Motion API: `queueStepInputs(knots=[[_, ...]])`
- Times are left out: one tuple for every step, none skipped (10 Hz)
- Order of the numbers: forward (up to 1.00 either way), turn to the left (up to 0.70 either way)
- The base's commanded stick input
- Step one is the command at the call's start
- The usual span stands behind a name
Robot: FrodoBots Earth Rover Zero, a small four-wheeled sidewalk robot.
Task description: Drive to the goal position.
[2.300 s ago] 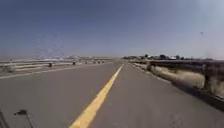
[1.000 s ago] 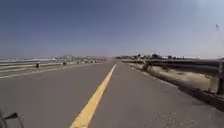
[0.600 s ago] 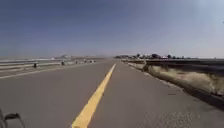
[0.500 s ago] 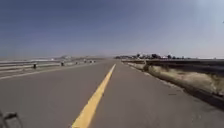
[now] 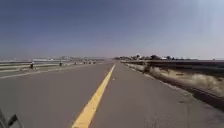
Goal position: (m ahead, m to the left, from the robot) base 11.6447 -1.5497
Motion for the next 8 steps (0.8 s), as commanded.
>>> queueStepInputs(knots=[[0.50, 0.00], [0.50, 0.00], [0.50, 0.00], [0.50, 0.00], [0.50, 0.00], [0.50, 0.00], [0.50, 0.00], [0.50, 0.00]])
